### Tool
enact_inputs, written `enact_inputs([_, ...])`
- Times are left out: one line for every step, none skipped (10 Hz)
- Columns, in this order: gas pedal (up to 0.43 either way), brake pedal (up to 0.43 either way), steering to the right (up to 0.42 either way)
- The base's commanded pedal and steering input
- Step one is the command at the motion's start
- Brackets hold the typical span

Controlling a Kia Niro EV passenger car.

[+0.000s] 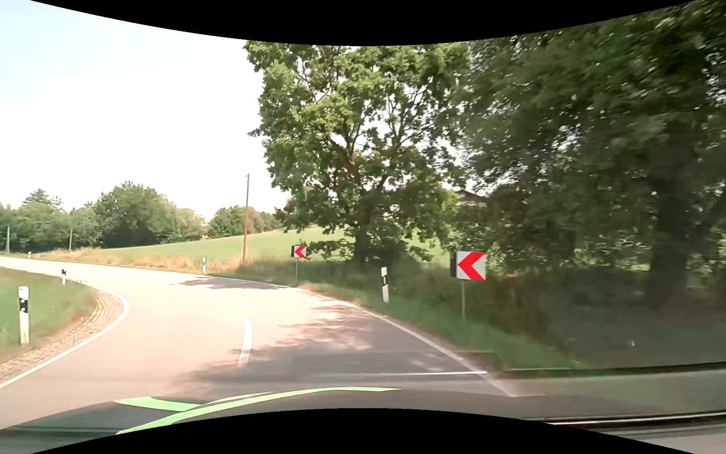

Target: Follow the waypoints while adhering to traffic rules and regulations

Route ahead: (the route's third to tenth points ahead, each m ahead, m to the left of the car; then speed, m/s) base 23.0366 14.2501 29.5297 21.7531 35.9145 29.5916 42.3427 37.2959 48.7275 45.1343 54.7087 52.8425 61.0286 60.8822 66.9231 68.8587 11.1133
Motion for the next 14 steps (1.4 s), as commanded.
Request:
enact_inputs([0.020, 0.000, -0.156])
enact_inputs([0.028, 0.000, -0.160])
enact_inputs([0.039, 0.000, -0.164])
enact_inputs([0.059, 0.000, -0.167])
enact_inputs([0.067, 0.000, -0.170])
enact_inputs([0.079, 0.000, -0.173])
enact_inputs([0.079, 0.000, -0.173])
enact_inputs([0.098, 0.000, -0.173])
enact_inputs([0.110, 0.000, -0.173])
enact_inputs([0.118, 0.000, -0.173])
enact_inputs([0.150, 0.000, -0.173])
enact_inputs([0.150, 0.000, -0.172])
enact_inputs([0.157, 0.000, -0.170])
enact_inputs([0.177, 0.000, -0.166])
